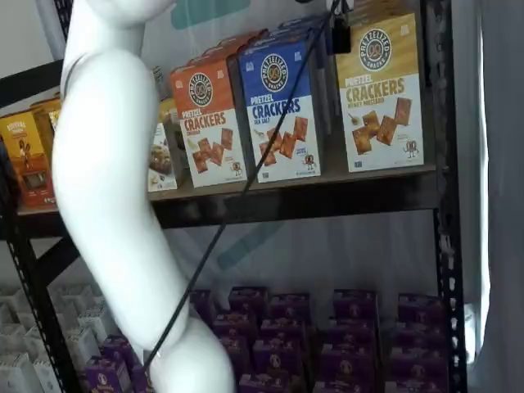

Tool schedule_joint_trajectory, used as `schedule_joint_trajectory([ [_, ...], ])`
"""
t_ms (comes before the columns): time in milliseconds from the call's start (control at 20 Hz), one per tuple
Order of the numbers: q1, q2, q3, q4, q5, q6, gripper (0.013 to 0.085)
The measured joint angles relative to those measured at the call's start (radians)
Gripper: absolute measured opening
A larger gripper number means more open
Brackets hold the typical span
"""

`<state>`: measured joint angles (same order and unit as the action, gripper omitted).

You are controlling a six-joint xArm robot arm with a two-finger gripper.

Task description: Retrieve the yellow and white box located on the top shelf, the sixth one from the left

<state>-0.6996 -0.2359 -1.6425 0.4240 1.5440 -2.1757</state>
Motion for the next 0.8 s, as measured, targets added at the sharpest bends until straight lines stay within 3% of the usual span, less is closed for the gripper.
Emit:
schedule_joint_trajectory([
  [400, 0.052, 0.076, -0.093, -0.089, 0.047, 0.036, 0.0850],
  [800, 0.075, 0.114, -0.130, -0.153, 0.083, 0.045, 0.0850],
])
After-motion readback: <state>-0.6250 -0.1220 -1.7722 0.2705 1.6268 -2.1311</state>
